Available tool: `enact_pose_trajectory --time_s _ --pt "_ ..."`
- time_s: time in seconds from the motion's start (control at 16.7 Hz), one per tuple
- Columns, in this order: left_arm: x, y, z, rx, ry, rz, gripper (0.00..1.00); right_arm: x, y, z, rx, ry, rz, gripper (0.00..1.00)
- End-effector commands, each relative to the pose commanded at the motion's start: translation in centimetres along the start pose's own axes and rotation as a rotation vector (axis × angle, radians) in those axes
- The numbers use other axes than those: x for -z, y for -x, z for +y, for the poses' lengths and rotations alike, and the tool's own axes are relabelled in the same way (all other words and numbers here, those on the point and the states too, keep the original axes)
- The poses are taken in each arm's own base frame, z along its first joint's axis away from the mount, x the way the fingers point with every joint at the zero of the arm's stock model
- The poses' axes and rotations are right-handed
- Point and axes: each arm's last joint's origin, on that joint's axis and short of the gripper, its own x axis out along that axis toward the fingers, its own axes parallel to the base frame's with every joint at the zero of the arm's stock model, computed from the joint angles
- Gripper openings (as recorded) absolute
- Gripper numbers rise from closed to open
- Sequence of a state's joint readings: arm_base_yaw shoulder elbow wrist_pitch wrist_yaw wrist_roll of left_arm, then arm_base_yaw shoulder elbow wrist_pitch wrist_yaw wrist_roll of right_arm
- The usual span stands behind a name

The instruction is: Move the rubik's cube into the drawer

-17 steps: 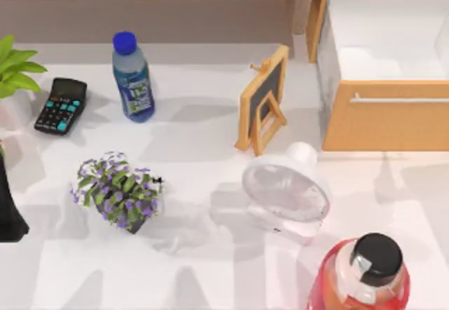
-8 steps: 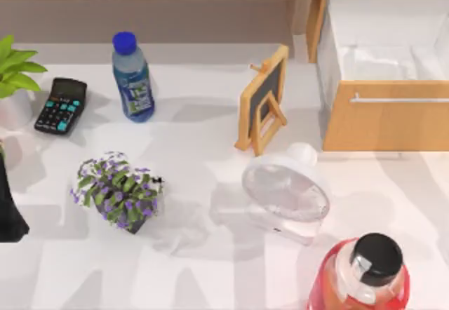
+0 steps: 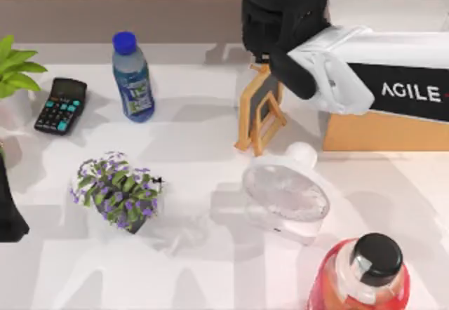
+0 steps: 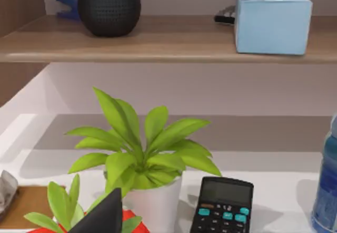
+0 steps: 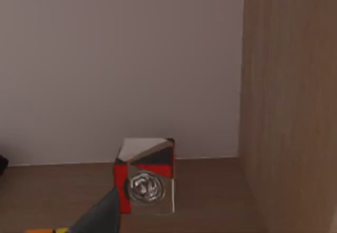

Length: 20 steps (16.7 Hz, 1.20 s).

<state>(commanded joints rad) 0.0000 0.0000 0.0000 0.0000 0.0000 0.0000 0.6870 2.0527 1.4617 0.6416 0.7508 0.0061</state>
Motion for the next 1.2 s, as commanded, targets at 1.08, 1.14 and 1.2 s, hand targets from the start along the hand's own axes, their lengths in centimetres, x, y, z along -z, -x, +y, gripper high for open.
enact_pose_trajectory --time_s 1.08,1.14,1.2 --pt "0.0 0.0 0.0 0.000 0.000 0.000 1.00 9.8 -2.4 7.9 -0.030 0.028 0.046 1.00" --pt "0.0 0.0 0.0 0.000 0.000 0.000 1.00 9.7 -3.1 7.9 -0.030 0.029 0.046 1.00" --pt "0.0 0.0 0.0 0.000 0.000 0.000 1.00 9.7 -3.7 7.9 -0.030 0.029 0.046 1.00"
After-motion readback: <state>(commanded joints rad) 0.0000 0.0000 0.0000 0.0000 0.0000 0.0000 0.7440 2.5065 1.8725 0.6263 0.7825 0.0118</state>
